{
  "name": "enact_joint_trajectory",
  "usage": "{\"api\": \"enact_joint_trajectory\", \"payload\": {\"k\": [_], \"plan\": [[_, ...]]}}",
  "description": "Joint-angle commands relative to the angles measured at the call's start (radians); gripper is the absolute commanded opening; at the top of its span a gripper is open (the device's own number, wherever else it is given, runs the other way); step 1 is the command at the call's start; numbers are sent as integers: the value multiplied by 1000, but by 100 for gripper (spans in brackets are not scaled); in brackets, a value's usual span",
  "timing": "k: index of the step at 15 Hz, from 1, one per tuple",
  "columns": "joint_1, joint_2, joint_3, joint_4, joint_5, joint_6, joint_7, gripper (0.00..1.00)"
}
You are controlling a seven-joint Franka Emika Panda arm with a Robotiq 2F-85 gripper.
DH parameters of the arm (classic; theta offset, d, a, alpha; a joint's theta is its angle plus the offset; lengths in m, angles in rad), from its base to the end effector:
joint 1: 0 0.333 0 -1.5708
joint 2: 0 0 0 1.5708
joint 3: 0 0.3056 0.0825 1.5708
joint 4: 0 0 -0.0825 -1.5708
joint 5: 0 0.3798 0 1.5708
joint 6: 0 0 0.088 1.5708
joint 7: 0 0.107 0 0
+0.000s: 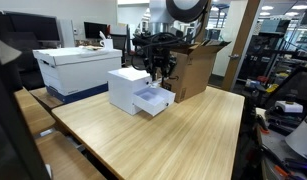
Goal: Open the second drawer on the white cabinet and put the white packet in the drawer then push the drawer closed.
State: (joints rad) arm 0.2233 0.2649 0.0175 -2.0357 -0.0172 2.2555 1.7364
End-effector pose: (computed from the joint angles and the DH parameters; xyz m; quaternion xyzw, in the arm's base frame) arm 0.5642 0.1378 0.3038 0.7366 -0.6759 -0.0088 0.0211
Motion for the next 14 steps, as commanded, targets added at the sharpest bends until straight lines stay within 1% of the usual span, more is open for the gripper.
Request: {"api": "enact_joint_trajectory", "payload": {"k": [1, 14], "plan": [[-20, -24, 26, -46, 19, 37, -50, 16], [-20, 21, 34, -44, 40, 29, -49, 16]]}}
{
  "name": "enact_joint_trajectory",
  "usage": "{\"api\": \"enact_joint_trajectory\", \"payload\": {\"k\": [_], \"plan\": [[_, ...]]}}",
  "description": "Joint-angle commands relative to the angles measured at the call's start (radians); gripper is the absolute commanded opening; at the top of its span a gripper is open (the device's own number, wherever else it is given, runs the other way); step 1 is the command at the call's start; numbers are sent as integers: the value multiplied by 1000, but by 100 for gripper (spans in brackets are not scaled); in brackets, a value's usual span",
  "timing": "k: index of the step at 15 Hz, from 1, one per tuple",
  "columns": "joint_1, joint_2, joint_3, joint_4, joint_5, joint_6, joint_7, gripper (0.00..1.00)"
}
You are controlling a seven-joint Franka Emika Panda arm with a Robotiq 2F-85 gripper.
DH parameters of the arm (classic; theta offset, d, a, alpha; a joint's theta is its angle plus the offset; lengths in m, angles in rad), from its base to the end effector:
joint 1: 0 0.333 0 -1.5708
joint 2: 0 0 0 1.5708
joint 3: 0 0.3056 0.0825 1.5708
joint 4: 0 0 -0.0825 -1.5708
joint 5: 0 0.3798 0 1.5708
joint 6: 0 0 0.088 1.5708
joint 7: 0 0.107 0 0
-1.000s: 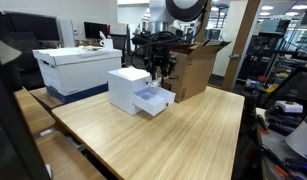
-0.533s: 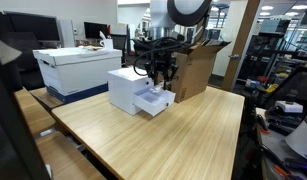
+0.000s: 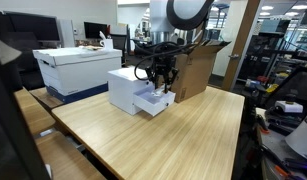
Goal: Open the second drawer on the white cabinet and put the white packet in the drawer then push the drawer closed.
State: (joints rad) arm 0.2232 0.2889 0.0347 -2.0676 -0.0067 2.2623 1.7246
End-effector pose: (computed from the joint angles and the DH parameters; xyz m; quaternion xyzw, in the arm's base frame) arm 0.5518 0.1451 0.2774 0.7433 -0.6673 -0.0278 0.0379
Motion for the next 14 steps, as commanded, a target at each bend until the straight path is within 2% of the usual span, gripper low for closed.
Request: {"api": "enact_joint_trajectory", "payload": {"k": [1, 14], "plan": [[-20, -1, 17, -10, 30, 21, -38, 16], [-21, 15, 29, 4, 88, 36, -44, 16]]}}
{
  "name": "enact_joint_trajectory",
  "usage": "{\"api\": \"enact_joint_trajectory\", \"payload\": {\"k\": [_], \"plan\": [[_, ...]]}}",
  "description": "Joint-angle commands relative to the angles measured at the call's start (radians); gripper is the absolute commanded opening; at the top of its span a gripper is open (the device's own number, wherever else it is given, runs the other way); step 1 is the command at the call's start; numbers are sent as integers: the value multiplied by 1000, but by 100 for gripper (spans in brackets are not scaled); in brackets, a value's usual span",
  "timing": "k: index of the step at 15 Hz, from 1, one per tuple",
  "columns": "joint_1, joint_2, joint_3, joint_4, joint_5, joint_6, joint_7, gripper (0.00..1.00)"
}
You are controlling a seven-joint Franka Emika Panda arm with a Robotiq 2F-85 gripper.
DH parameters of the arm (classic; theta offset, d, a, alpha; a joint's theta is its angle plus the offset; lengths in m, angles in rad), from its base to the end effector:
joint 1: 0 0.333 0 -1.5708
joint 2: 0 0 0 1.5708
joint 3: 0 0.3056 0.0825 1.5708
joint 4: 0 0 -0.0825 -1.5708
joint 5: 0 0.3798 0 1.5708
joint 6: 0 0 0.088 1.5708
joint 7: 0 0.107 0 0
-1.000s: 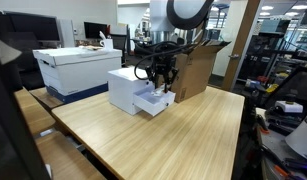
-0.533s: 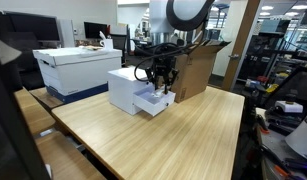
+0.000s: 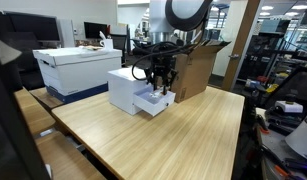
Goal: Open the second drawer on the white cabinet and put the white packet in the drawer then push the drawer closed.
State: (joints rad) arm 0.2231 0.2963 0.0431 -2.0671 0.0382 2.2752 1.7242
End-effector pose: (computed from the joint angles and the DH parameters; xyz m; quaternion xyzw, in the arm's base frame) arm 0.5515 0.1510 0.2745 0.7358 -0.6755 -0.0410 0.0259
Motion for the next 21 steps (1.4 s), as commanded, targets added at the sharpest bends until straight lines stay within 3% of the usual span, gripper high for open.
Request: {"api": "enact_joint_trajectory", "payload": {"k": [1, 21], "plan": [[-20, 9, 22, 5, 46, 24, -43, 16], [-38, 39, 5, 26, 56, 21, -9, 16]]}}
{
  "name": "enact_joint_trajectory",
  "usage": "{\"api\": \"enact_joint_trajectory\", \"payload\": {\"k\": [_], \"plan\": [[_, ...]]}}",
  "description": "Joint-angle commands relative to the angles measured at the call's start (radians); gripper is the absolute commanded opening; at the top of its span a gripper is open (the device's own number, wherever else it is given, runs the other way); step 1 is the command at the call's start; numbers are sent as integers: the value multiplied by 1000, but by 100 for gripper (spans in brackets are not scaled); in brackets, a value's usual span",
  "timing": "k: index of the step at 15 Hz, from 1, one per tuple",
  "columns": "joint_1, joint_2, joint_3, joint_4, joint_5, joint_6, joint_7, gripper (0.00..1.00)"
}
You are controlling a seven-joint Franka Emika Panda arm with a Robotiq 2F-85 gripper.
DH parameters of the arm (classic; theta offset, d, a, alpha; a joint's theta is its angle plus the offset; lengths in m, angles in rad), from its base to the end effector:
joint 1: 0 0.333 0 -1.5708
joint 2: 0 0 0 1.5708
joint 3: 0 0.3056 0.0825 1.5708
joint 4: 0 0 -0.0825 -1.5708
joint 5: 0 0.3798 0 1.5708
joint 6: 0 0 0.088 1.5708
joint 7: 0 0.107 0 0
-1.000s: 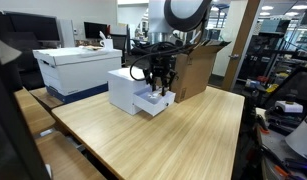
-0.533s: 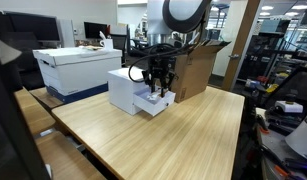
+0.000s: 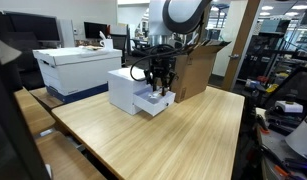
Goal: Open the second drawer on the white cabinet and put the white packet in the drawer then push the drawer closed.
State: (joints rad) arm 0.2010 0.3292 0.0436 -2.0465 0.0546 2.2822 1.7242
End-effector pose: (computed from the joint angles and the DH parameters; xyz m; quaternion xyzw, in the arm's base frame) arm 0.5599 0.1407 0.2644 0.7242 -0.6875 -0.0482 0.0240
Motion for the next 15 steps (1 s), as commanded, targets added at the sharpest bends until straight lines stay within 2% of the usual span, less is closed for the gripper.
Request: {"api": "enact_joint_trajectory", "payload": {"k": [1, 6, 13, 14, 15], "plan": [[-18, 9, 5, 8, 43, 10, -7, 16], [-23, 23, 8, 26, 99, 6, -10, 16], [-14, 28, -2, 38, 81, 6, 0, 16], [-14, 28, -2, 38, 78, 7, -3, 66], [-14, 27, -1, 39, 78, 7, -4, 67]]}}
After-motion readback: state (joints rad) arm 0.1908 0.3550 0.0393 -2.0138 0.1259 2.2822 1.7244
